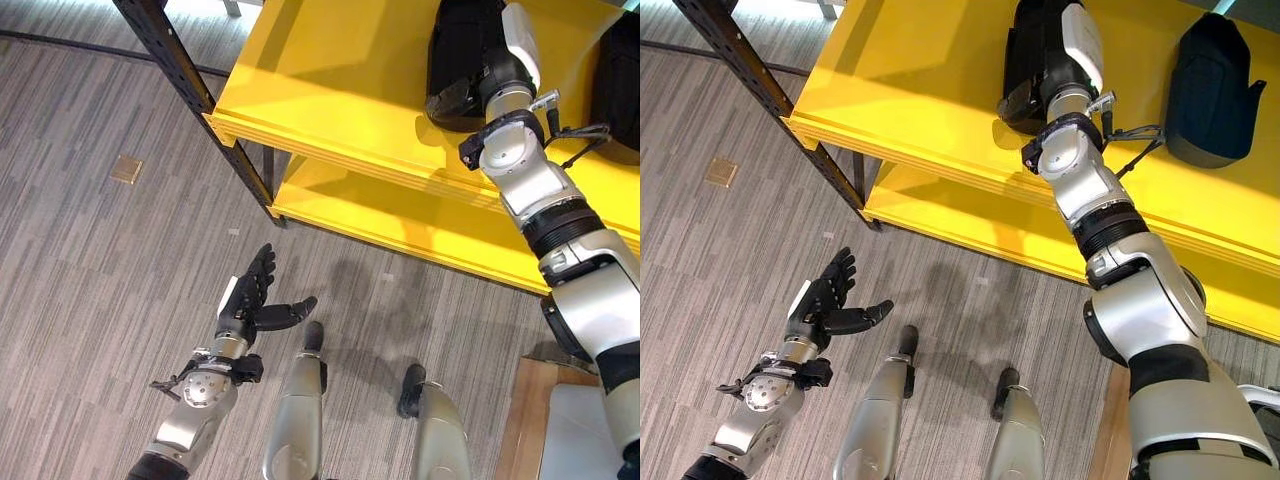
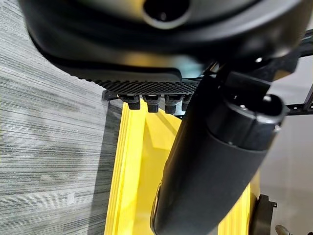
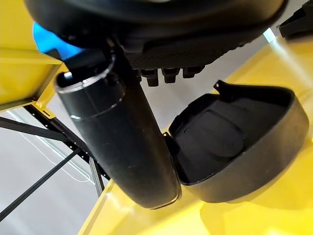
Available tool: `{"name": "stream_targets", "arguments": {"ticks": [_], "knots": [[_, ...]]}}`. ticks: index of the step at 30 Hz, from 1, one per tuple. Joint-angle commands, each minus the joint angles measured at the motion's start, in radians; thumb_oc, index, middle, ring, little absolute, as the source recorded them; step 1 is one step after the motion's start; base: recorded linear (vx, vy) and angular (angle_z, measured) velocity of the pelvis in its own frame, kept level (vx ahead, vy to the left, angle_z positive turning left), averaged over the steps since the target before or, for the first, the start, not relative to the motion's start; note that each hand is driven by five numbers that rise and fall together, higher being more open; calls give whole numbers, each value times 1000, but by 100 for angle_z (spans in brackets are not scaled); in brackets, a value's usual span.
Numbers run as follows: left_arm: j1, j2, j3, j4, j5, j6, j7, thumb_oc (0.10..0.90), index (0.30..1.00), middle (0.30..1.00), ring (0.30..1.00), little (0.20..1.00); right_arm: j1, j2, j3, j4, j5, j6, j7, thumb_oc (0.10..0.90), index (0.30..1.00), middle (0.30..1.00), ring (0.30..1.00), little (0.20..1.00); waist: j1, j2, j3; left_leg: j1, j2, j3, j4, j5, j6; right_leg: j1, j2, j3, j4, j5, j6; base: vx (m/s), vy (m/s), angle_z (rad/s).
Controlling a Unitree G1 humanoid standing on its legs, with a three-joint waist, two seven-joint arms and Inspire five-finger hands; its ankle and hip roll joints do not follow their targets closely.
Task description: Move parts from the plastic box to the shelf.
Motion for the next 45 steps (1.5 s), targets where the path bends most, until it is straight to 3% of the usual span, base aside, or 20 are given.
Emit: {"name": "stream_targets", "arguments": {"ticks": [1, 15, 29, 45], "knots": [[4, 41, 58, -134, -20, -88, -12, 900, 1000, 1000, 1000, 1000, -223, -74, 47, -30, -54, -75, -35, 900, 1000, 1000, 1000, 1000, 5, -15, -56, 20, 85, -60, 80, -129, -32, 89, -25, 60, -138, 81, 24, 0, 0, 0], [11, 50, 61, -136, -24, -94, -16, 900, 1000, 1000, 1000, 1000, -277, -135, 97, 27, -82, -69, -47, 900, 1000, 1000, 1000, 1000, 5, -22, -59, 11, 85, -65, 80, -125, -34, 91, -22, 52, -137, 78, 27, 0, 0, 0], [33, 60, 72, -151, -20, -104, -26, 900, 1000, 1000, 1000, 1000, -335, -216, 226, 125, -228, -44, -36, 900, 1000, 1000, 1000, 1000, 23, -17, -51, -15, 82, -81, 97, -131, -32, 75, -19, 42, -116, 64, 27, 5, -5, 1], [40, 62, 82, -145, -32, -118, -28, 900, 1000, 1000, 1000, 1000, -360, -229, 272, 232, -226, -43, -25, 900, 1000, 1000, 1000, 1000, 44, -20, -47, -48, 68, -94, 84, -112, -32, 55, -19, 30, -121, 71, 26, 1, 0, 1]]}}
